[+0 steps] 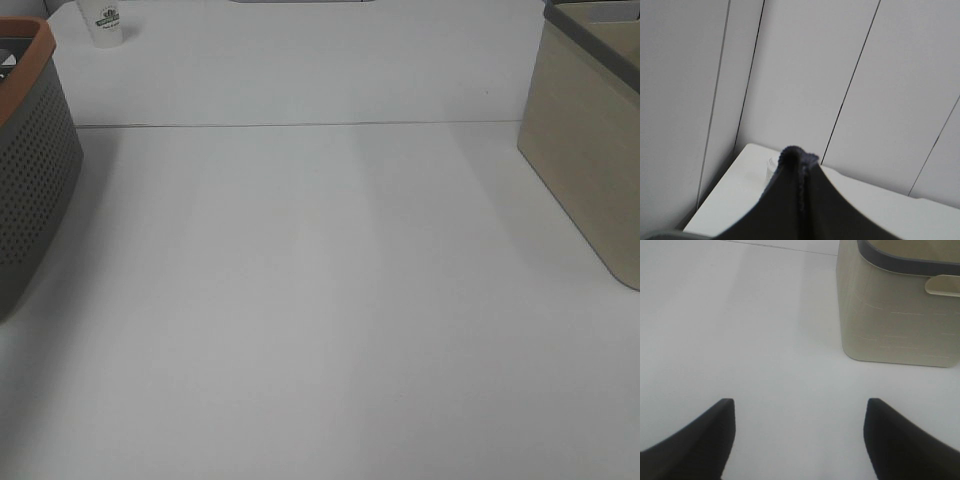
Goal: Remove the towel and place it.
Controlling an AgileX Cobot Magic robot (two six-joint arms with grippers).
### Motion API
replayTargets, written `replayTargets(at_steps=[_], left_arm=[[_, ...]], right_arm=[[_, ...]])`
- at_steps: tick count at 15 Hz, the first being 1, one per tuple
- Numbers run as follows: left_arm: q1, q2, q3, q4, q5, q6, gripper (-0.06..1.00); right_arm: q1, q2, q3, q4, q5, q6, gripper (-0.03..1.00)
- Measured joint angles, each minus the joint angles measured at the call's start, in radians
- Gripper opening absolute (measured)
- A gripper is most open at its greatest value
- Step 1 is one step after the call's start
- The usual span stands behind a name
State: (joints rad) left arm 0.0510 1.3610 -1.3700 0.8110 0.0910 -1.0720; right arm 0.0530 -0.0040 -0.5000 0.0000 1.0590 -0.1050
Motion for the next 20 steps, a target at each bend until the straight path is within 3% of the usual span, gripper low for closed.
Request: replayTargets(at_steps=[4, 7, 9, 16, 20], left_arm=[[-0.034, 0.0, -0.113, 0.0, -0.097, 0.034, 0.0], [-0.103, 0.002, -0.201, 0.0, -0.197, 0.05, 0.0], [-0.163, 0.014, -0.254, 0.0, -0.204, 0.069, 0.0], [-0.354, 0.093, -0.258, 0.011, -0.227, 0.069, 0.0], [-0.476, 0.108, -0.21, 0.123, -0.252, 0.065, 0.0]], right_arm=[[0.0, 0.0, 0.0, 0.0, 0.0, 0.0, 0.71], [0.0, 0.0, 0.0, 0.0, 0.0, 0.0, 0.71], [0.0, 0.0, 0.0, 0.0, 0.0, 0.0, 0.71], [0.0, 0.0, 0.0, 0.0, 0.0, 0.0, 0.71], [0.0, 0.0, 0.0, 0.015, 0.0, -0.001, 0.71]])
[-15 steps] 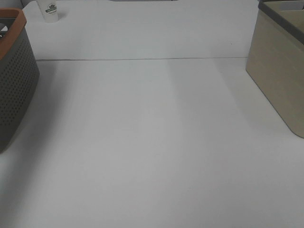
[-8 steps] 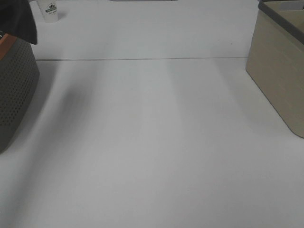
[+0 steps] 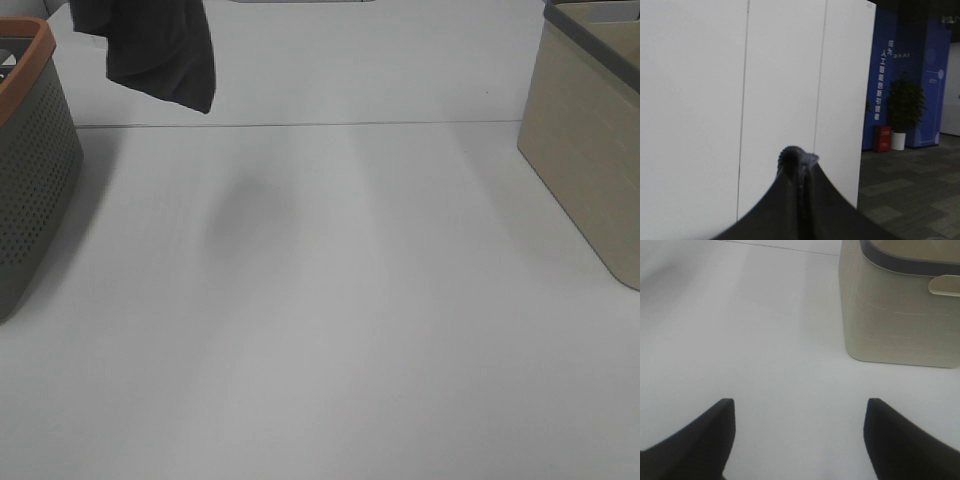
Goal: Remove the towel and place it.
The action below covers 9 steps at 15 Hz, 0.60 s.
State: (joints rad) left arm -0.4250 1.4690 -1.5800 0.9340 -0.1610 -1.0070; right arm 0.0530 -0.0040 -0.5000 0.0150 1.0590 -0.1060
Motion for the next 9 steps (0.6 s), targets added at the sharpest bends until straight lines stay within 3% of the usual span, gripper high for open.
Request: replayTargets(at_steps=[2, 4, 7, 9], left_arm=[[-0.011, 0.001, 0.092, 0.133, -0.146, -0.177, 0.0], [0.004, 0.003, 0.116, 0.339, -0.29, -0.352, 0.0], [0.049, 0.003, 0.118, 0.741, -0.629, -0.702, 0.0], [0.098, 0.003, 0.123, 0.806, -0.798, -0.781, 0.0]], right_arm=[[0.0, 0.063, -0.028, 0.1, -0.012, -0.041, 0.71], [0.0, 0.121, -0.048, 0.153, -0.023, -0.102, 0.71], [0.0, 0.251, -0.059, 0.318, -0.113, -0.305, 0.71], [0.0, 0.342, -0.06, 0.508, -0.189, -0.504, 0.71]])
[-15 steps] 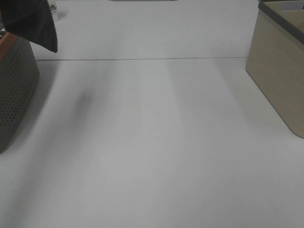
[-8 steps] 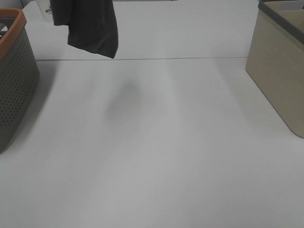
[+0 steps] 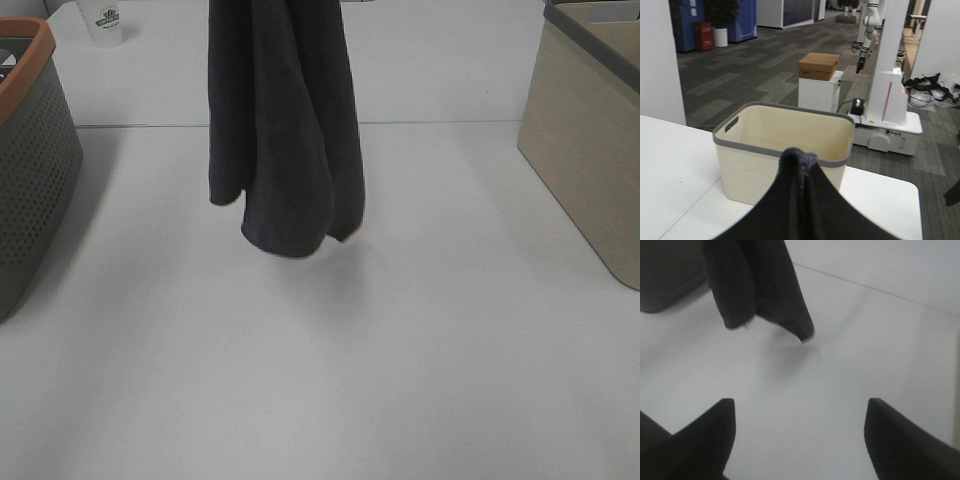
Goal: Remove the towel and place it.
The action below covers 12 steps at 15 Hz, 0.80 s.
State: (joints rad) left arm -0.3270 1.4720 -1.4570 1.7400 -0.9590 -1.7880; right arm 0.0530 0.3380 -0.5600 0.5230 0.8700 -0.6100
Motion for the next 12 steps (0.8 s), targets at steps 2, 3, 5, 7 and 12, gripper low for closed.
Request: replayTargets(at_steps=[2, 3, 5, 7, 12], left_arm=[[0.025, 0.0, 0.0, 0.009, -0.08, -0.007, 0.0], [0.025, 0.0, 0.0, 0.012, -0.082, -0.008, 0.0], [0.025, 0.0, 0.0, 0.016, -0.044, -0.014, 0.0], [0.025, 0.0, 0.0, 0.017, -0.03, -0.014, 0.0], [0.025, 0.035, 0.0, 0.017, -0.063, -0.014, 0.0]], right_arm=[[0.0, 0.086, 0.0, 0.185, -0.034, -0.215, 0.71], [0.0, 0.143, 0.0, 0.325, -0.04, -0.349, 0.71], [0.0, 0.33, 0.0, 0.587, -0.041, -0.637, 0.63], [0.0, 0.436, 0.0, 0.664, -0.042, -0.727, 0.62], [0.0, 0.627, 0.0, 0.891, -0.043, -1.041, 0.62]])
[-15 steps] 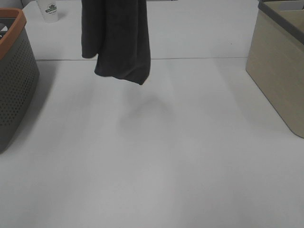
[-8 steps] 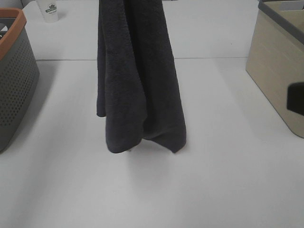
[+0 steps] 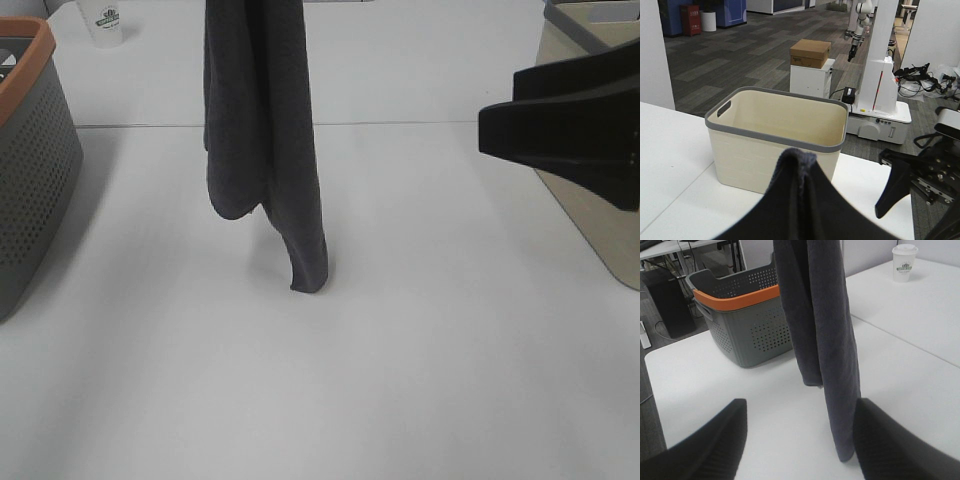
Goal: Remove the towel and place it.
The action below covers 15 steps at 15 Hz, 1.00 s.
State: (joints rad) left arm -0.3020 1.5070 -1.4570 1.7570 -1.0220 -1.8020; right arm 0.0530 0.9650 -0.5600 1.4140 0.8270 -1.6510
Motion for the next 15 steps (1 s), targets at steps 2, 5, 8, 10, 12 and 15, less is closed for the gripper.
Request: replayTargets(at_steps=[2, 5, 8, 10, 12, 15], left_arm=[[0.0, 0.012, 0.0, 0.001, -0.043, 0.003, 0.0], [0.0, 0.013, 0.0, 0.001, -0.072, 0.003, 0.0], [0.0, 0.013, 0.0, 0.001, -0.079, 0.003, 0.0], [0.0, 0.013, 0.0, 0.001, -0.101, 0.003, 0.0], [0.0, 0.013, 0.0, 0.001, -0.113, 0.003, 0.0], [0.0, 0.013, 0.0, 0.001, -0.125, 0.002, 0.0]], right_arm=[[0.0, 0.052, 0.0, 0.062, 0.0, -0.086, 0.62], [0.051, 0.118, 0.0, 0.131, -0.009, -0.167, 0.62], [0.248, 0.176, 0.0, 0.215, -0.214, -0.245, 0.62], [0.407, 0.284, -0.016, 0.312, -0.345, -0.409, 0.61], [0.475, 0.358, -0.043, 0.314, -0.348, -0.487, 0.6], [0.528, 0.509, -0.136, 0.316, -0.372, -0.529, 0.59]])
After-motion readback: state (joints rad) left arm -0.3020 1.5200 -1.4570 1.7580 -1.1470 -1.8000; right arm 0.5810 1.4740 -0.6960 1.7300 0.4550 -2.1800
